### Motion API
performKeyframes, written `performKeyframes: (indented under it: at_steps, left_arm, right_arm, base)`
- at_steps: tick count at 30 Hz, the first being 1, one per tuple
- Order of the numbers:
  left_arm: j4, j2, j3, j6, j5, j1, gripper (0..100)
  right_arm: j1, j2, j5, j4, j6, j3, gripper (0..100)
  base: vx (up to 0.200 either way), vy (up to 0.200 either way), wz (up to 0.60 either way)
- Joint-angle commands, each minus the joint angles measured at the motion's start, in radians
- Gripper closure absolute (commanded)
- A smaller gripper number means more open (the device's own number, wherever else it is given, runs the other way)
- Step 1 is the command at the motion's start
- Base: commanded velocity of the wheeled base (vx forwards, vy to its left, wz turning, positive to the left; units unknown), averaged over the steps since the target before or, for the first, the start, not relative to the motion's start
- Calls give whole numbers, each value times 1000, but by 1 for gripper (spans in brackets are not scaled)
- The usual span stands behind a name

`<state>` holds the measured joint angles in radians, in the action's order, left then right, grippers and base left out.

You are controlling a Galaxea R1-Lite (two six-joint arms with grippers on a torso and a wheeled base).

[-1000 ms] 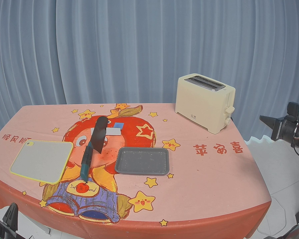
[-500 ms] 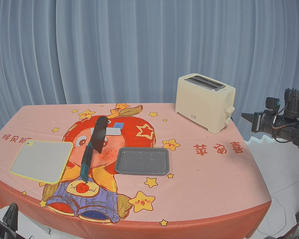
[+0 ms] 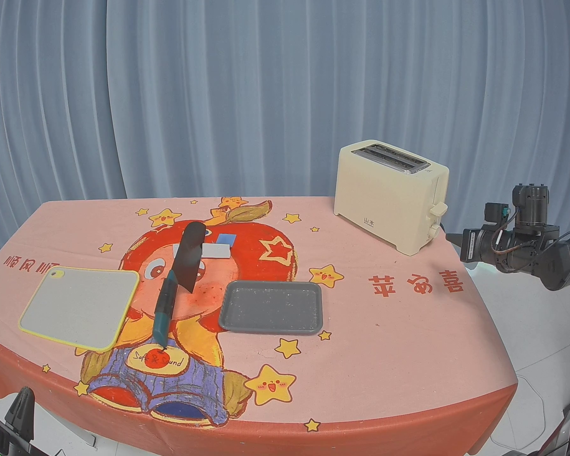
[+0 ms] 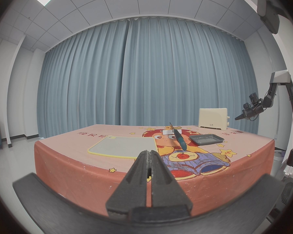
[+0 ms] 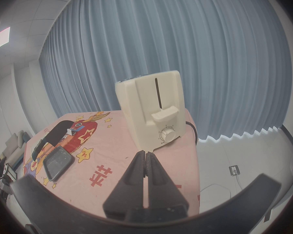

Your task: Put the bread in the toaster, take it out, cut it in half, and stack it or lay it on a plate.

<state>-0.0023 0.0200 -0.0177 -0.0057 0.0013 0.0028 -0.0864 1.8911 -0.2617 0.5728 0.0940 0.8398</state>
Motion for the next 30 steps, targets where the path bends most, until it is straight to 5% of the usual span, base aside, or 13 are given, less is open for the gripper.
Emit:
performKeyframes:
  at_steps: [1,6,30]
  left_arm:
    - [-1,1,18,0,0,2,100]
    - [-1,1,18,0,0,2,100]
    - [-1,1,18,0,0,2,100]
  right_arm:
    - [-1,49,16,1,3,24,100]
    - [-3,86,44,12,44,73,100]
    - [-7,168,110,113,78,124,100]
  base:
    - [0,0,0]
    - [0,0,0]
    - [0,0,0]
